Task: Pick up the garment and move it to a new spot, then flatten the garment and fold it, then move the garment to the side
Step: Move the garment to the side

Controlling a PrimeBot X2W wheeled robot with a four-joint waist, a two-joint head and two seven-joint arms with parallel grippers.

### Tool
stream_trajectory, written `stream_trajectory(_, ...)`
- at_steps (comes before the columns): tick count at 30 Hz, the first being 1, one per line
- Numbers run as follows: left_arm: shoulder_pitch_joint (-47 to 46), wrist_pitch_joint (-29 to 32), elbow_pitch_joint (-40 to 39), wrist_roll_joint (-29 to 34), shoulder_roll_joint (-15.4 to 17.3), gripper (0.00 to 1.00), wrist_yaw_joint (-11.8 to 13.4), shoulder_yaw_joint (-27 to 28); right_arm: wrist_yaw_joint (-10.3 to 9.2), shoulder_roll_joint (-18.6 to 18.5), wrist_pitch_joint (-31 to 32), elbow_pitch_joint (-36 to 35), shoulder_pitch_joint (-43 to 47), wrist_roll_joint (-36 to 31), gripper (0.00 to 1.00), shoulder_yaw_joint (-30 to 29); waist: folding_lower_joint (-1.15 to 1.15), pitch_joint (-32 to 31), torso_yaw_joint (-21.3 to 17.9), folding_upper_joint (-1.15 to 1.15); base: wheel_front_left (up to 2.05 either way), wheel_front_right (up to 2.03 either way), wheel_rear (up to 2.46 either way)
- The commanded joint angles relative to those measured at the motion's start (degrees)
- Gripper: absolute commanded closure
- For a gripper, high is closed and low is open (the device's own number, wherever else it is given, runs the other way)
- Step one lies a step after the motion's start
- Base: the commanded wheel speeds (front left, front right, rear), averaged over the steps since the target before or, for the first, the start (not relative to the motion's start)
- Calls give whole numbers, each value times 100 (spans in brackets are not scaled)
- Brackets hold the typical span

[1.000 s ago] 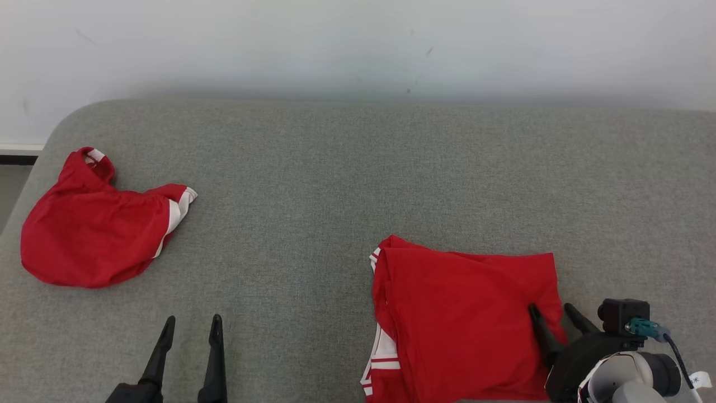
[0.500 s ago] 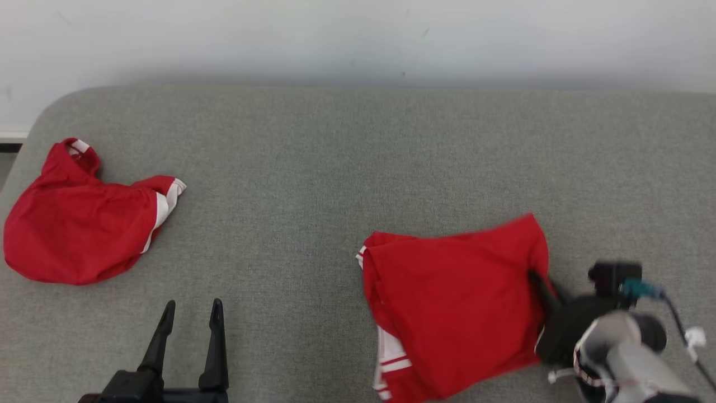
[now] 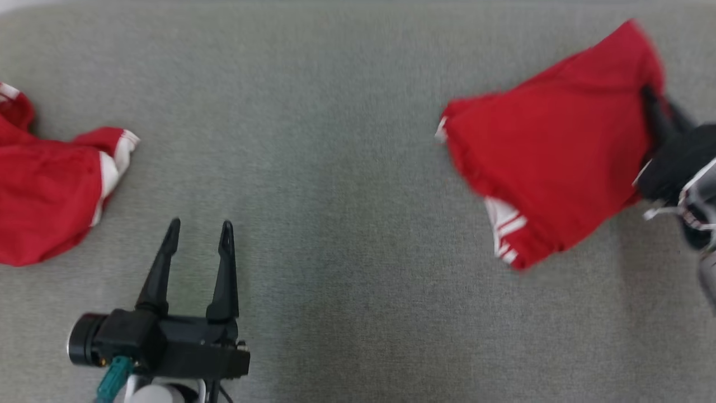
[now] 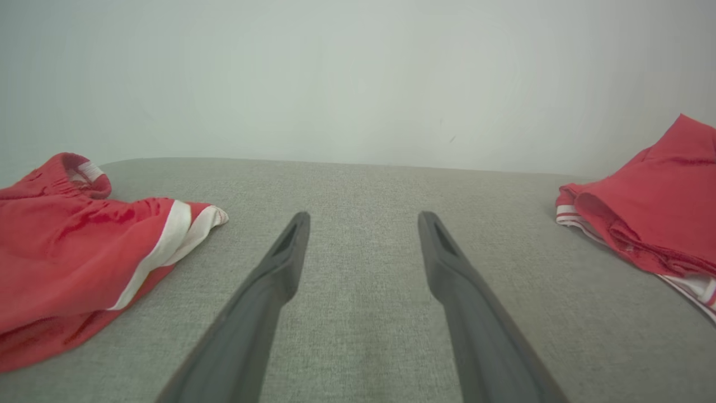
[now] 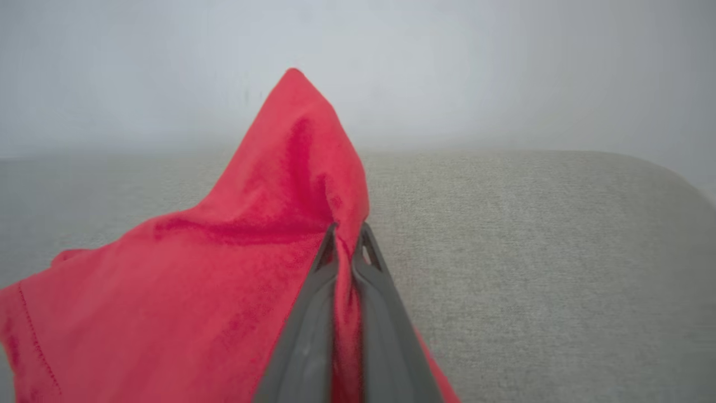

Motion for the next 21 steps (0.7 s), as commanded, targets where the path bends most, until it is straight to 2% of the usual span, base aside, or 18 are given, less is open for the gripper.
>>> stream_trajectory(1, -197, -19, -107, 107, 48, 0, -17, 12, 3, -202, -74, 48, -254, 101, 100, -11, -1, 849, -417, -1, 0, 0, 0)
stream_trajectory(7, -440, -19, -408, 297, 314, 0, -51, 129, 3, -774, -263, 239, -820, 259, 100, 24, -1, 1404, -988, -1, 0, 0, 0)
stream_trajectory(13, -368, -19, -695, 434, 611, 0, -45, 225, 3, -1117, -338, 401, -1310, 375, 100, 26, -1, 1733, -1441, -1, 0, 0, 0)
stream_trajectory(21, -291, 0, -890, 488, 692, 0, -5, 191, 3, -1537, -269, 604, -1921, 339, 100, 177, -1, 1878, -1526, -1, 0, 0, 0)
